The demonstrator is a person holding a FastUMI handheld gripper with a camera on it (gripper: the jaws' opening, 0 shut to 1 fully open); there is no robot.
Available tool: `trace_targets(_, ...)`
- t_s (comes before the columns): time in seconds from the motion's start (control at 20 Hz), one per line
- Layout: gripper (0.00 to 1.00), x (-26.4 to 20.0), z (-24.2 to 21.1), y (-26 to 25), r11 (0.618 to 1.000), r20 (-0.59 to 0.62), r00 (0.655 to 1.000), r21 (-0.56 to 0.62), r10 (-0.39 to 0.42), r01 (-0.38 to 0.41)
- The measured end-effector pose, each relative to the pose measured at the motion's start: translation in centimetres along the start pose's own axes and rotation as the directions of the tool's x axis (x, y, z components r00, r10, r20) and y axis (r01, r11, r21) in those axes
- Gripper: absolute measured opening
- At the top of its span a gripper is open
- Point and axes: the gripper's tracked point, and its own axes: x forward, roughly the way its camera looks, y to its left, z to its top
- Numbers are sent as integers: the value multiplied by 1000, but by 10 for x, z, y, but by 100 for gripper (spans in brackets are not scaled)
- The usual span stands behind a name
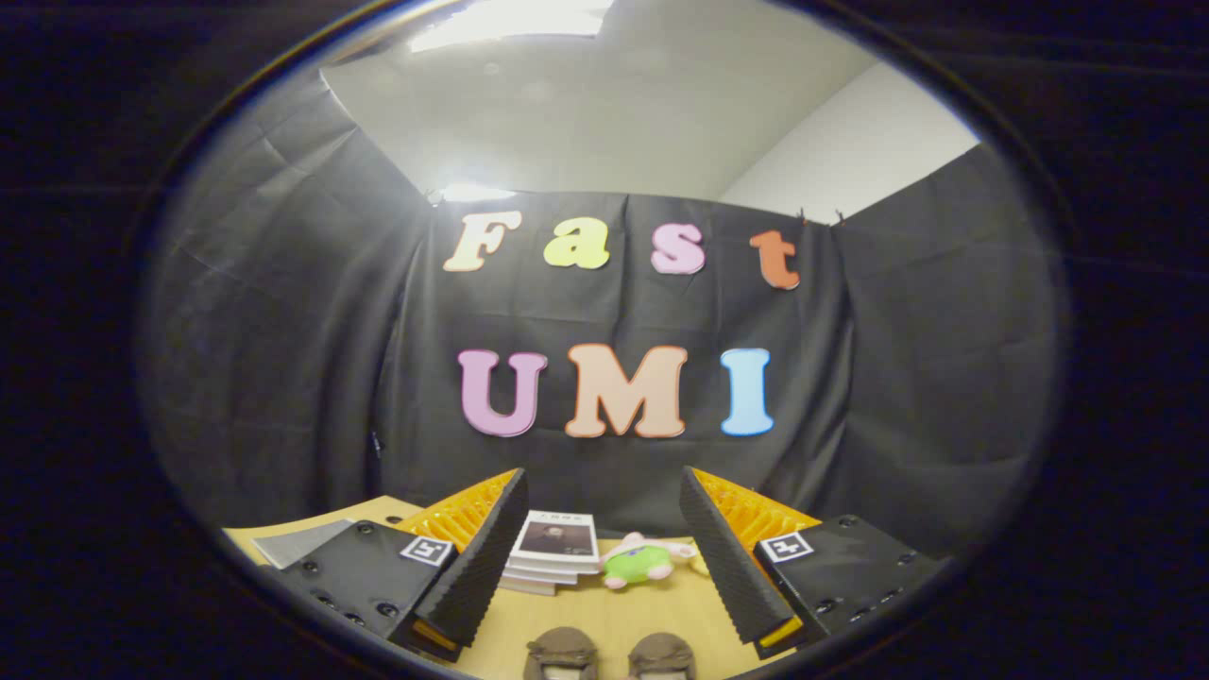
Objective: Open the storage box then place both shoes into the box .Put the left shoe in first, then the right shoe, with the right side of both shoes facing outward in a uniform manner.
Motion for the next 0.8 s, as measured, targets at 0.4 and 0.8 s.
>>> trace_targets(0.4,100,-17,-85,63,937,-235,937,299,257,-182)
trace_targets(0.8,99,-33,-176,109,692,-427,749,720,506,-58)
